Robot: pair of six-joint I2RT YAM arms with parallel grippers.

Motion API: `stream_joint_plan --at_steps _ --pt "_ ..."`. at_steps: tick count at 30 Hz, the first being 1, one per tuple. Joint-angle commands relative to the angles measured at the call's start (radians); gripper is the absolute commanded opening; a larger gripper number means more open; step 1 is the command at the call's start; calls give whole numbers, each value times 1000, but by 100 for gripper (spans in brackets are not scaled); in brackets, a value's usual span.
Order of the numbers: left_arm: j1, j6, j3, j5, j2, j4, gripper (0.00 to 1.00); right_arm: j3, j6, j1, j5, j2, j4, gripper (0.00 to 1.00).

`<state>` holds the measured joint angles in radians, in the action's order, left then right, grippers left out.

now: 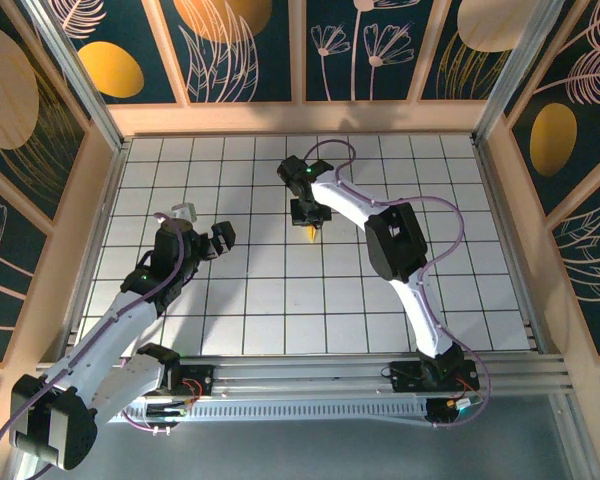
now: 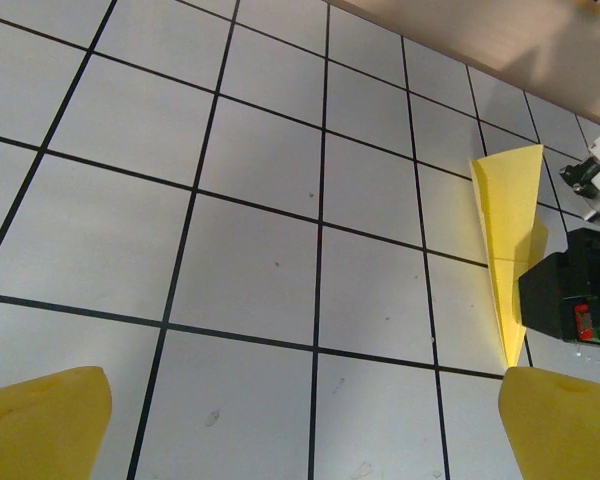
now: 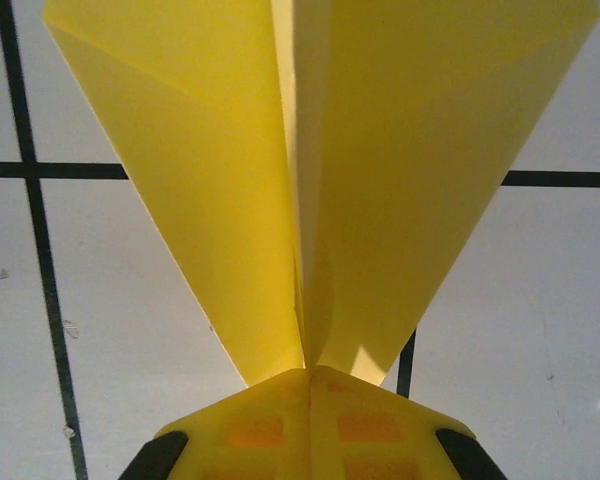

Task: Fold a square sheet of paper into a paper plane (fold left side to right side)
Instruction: Place the paper plane at the center of the table.

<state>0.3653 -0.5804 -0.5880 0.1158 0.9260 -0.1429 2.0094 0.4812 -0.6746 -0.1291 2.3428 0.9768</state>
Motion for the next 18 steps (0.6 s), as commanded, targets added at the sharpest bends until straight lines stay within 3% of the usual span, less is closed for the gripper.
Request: stream_joint_plan --at_steps 1,18 --pt "-4 -12 -25 -1 6 -12 99 38 11 9 8 16 46 8" --pt "-5 -12 -26 -4 7 -14 99 45 3 9 19 12 46 26"
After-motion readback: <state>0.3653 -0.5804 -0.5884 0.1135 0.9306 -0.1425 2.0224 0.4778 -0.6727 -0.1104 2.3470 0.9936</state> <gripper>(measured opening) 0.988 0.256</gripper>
